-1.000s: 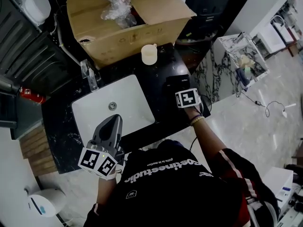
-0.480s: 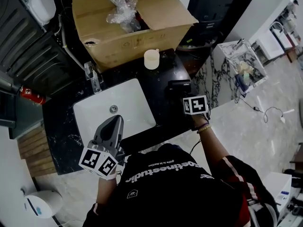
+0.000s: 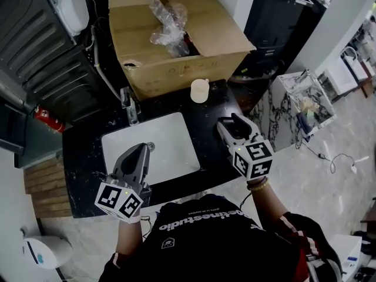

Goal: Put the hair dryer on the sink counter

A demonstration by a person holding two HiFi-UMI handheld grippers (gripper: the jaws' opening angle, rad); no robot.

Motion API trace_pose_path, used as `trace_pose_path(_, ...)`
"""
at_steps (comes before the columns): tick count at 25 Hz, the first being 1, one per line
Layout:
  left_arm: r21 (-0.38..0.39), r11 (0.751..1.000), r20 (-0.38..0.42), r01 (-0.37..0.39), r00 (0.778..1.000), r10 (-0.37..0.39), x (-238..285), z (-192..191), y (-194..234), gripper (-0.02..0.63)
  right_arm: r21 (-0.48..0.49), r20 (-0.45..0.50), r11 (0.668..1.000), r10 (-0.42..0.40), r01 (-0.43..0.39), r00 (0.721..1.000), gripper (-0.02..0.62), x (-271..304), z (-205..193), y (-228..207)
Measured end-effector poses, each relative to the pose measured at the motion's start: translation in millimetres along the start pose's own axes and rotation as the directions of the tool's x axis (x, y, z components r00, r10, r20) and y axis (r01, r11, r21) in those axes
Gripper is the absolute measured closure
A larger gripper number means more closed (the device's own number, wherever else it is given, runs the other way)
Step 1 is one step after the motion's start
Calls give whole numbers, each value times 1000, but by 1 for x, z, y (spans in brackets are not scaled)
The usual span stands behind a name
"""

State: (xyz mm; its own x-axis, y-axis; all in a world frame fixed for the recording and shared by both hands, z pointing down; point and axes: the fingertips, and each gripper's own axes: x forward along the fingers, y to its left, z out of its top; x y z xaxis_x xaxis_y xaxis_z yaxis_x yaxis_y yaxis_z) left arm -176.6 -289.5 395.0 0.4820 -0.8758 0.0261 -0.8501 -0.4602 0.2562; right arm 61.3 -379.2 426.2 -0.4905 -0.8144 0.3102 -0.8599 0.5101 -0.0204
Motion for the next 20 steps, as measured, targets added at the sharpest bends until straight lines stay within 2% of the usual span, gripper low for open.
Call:
trace_pose_path(3,26,999,28,-29,999,29,-7,16,9,591,-66,155,994,98,-89,983,395,-7,47,43)
trace_pose_path(6,52,997,59,-61,997,58,-15,32,17,591,-80,219,979,199,-186,955,413,-8,70,78)
trace_pose_path(12,83,990,105,-118,988,109,-37,45,30,591,-123,238,939,342,-321,909,457,-6,79,133)
trace_pose_path(14,79,988,113,-135,986,126,-44,46,34,591,-149,243,921,386,-359,890,518,-8,81,147)
trace_pose_path(15,75,987,116,-143,984,134,-47,47,35,591,-158,248,912,408,-379,879,528,-10,82,153)
trace_pose_path(20,66,983,125,-169,979,160,-59,46,40,591,-179,247,885,463,-430,851,552,-13,85,171)
